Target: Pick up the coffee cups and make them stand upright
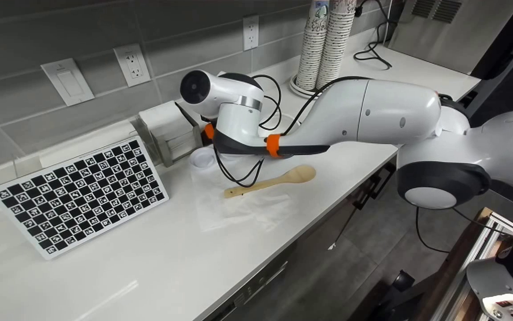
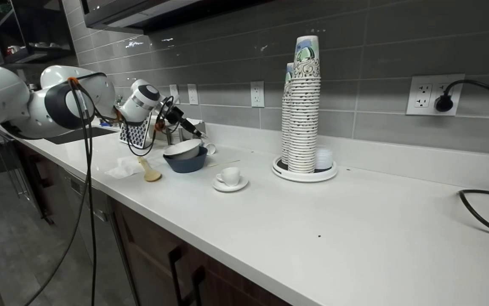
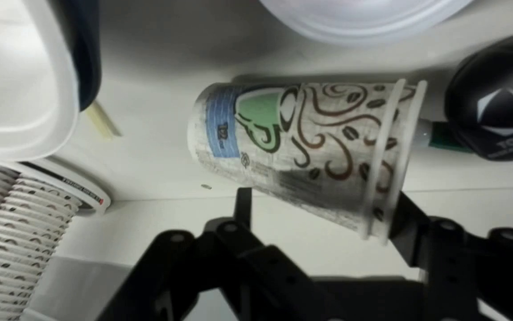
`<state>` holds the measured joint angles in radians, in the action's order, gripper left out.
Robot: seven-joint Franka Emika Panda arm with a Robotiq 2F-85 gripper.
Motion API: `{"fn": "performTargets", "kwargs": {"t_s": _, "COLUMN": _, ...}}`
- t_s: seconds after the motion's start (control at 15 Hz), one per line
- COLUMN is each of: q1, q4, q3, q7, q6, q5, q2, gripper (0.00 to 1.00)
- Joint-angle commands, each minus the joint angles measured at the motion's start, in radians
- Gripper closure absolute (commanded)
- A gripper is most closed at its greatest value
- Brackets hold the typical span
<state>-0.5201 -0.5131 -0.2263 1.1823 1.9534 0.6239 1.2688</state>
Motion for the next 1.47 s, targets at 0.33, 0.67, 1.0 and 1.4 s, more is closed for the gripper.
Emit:
{"fn": "performTargets", "kwargs": {"t_s": 0.33, "q1": -0.067, "q4": 0.03, "q3": -0.126, "q7": 0.013, "q6": -0.223, "q5": 0.057, "q2": 0.006, "gripper": 0.89}}
{"fn": "performTargets", "kwargs": {"t_s": 0.67, "q1": -0.03, "q4": 0.04, "q3": -0.11, "q7": 0.004, "q6": -0.275, "q5": 0.011, "q2": -0.021, "gripper": 1.0}}
{"fn": "performTargets", "kwargs": {"t_s": 1.0, "q1": -0.044, "q4": 0.031, "q3": -0.068, "q7": -0.076, "q6": -0.348, "q5": -0.039, "q2": -0.075, "gripper": 0.6}}
{"fn": "performTargets", "kwargs": {"t_s": 1.4, "q1": -0.069, "q4": 0.081, "q3": -0.031, "q7": -0.23, "q6": -0.418, "q5": -0.071, "q2": -0.058, "gripper": 0.18}}
